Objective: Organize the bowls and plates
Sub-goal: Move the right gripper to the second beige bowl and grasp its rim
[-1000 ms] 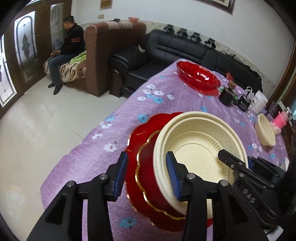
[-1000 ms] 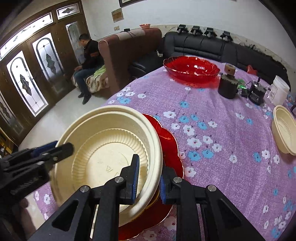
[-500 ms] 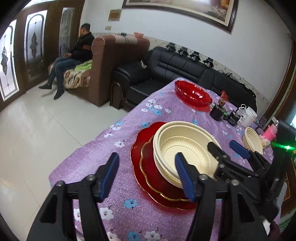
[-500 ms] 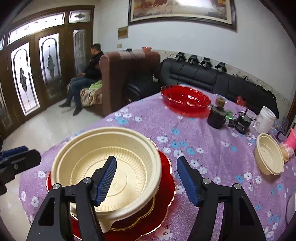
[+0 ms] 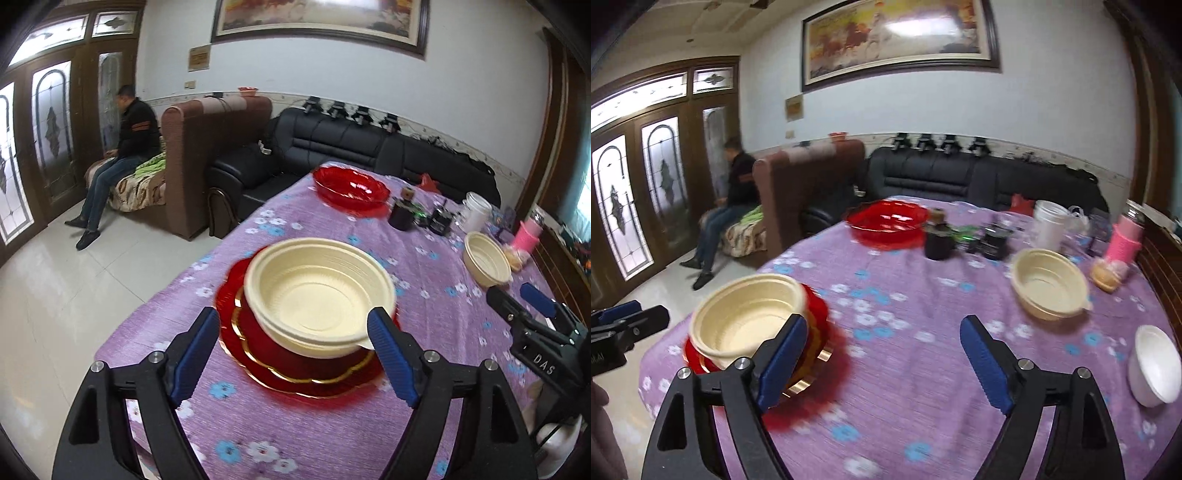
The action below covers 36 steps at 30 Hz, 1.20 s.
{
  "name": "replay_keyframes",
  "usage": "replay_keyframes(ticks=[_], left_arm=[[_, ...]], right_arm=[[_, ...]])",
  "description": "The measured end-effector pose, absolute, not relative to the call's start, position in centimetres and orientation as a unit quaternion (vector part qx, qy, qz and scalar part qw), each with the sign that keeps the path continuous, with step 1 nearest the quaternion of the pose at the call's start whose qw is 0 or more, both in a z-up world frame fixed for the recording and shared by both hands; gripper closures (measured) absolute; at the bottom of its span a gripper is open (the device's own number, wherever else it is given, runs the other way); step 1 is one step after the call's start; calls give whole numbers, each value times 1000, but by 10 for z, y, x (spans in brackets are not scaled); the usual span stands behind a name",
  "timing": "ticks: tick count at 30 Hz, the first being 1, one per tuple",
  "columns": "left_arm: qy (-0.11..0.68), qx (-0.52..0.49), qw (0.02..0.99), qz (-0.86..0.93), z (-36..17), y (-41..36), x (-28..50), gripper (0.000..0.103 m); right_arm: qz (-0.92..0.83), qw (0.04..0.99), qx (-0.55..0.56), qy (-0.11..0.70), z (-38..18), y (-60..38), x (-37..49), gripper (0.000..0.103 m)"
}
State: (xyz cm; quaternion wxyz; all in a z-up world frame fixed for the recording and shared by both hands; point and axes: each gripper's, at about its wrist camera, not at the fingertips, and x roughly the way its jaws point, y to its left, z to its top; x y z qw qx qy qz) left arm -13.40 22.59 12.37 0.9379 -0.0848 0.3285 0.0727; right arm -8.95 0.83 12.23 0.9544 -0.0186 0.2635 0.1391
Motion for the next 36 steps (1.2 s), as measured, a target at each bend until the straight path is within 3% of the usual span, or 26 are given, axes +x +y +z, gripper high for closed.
replay_keyframes(ticks=[20, 36], left_arm=[[345, 68, 935, 47, 111, 97, -109, 19], [364, 124, 923, 28, 93, 48, -97, 19]], right_arm=[[63, 952, 76, 288, 100, -135, -83, 15], [-97, 931, 216, 279, 98, -299, -75, 15]])
